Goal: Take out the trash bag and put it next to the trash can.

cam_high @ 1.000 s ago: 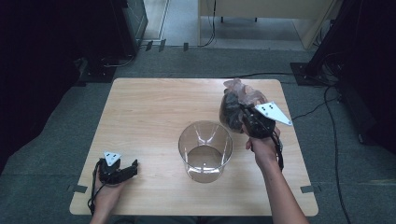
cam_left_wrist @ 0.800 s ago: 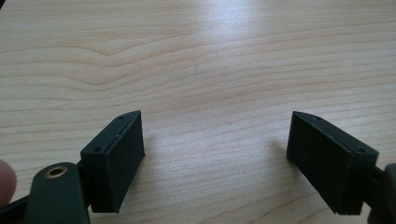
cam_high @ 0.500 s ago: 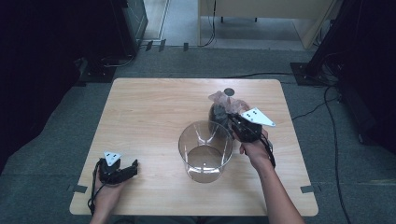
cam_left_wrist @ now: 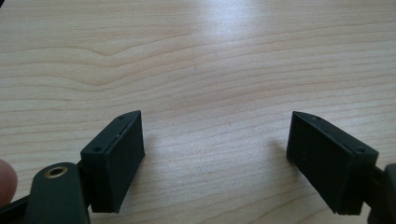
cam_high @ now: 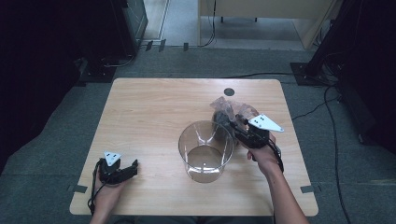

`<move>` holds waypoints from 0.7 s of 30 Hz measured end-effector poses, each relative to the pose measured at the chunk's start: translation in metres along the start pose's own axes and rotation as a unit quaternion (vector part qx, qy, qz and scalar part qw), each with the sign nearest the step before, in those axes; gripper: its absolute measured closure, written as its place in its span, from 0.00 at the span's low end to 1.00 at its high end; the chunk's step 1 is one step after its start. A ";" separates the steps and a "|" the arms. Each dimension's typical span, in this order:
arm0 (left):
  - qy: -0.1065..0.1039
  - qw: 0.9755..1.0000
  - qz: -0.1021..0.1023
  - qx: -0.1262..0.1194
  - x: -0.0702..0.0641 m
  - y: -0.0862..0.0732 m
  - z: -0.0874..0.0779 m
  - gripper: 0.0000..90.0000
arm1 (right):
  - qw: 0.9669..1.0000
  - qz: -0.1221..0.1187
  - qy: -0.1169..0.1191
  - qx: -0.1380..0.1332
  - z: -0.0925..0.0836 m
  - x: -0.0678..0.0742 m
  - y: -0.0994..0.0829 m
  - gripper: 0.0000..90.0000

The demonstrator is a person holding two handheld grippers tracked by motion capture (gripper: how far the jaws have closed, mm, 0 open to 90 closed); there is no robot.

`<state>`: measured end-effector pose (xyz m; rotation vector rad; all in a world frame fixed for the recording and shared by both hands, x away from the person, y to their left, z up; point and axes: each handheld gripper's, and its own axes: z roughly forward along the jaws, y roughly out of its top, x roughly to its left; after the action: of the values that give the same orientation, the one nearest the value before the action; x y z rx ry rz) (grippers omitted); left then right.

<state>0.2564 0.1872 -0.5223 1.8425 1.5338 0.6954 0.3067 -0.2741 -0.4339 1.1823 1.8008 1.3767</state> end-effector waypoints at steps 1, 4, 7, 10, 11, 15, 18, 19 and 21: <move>0.000 1.000 0.000 0.000 0.000 0.000 0.000 0.21 | 1.000 0.005 0.002 0.001 -0.002 -0.001 -0.001 0.57; 0.000 1.000 0.000 0.000 0.000 0.000 0.000 0.20 | 1.000 0.009 0.003 -0.001 -0.009 -0.004 -0.003 0.41; 0.000 1.000 0.000 0.000 0.000 0.000 0.000 0.21 | 1.000 0.006 0.015 -0.001 -0.015 -0.005 -0.005 0.33; 0.000 1.000 0.000 0.000 0.000 0.000 0.000 0.21 | 1.000 0.000 0.017 0.005 -0.020 -0.004 -0.007 0.24; 0.000 1.000 0.000 0.000 0.000 0.000 0.000 0.20 | 1.000 -0.001 0.016 0.007 -0.022 -0.004 -0.007 0.23; 0.000 1.000 0.000 -0.001 0.000 0.000 0.000 0.21 | 1.000 0.002 0.000 0.013 -0.026 -0.004 -0.009 0.16; 0.000 1.000 0.000 0.000 0.000 0.000 0.000 0.21 | 1.000 0.007 0.007 0.015 -0.031 -0.004 -0.010 0.16; 0.000 1.000 0.000 0.000 0.000 0.000 0.000 0.21 | 1.000 0.004 0.009 0.015 -0.033 -0.004 -0.011 0.16; 0.000 1.000 0.000 0.000 0.000 0.000 0.000 0.20 | 1.000 0.000 0.011 0.017 -0.036 -0.002 -0.012 0.15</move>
<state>0.2565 0.1871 -0.5223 1.8416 1.5337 0.6958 0.2735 -0.2931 -0.4349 1.1900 1.8453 1.3697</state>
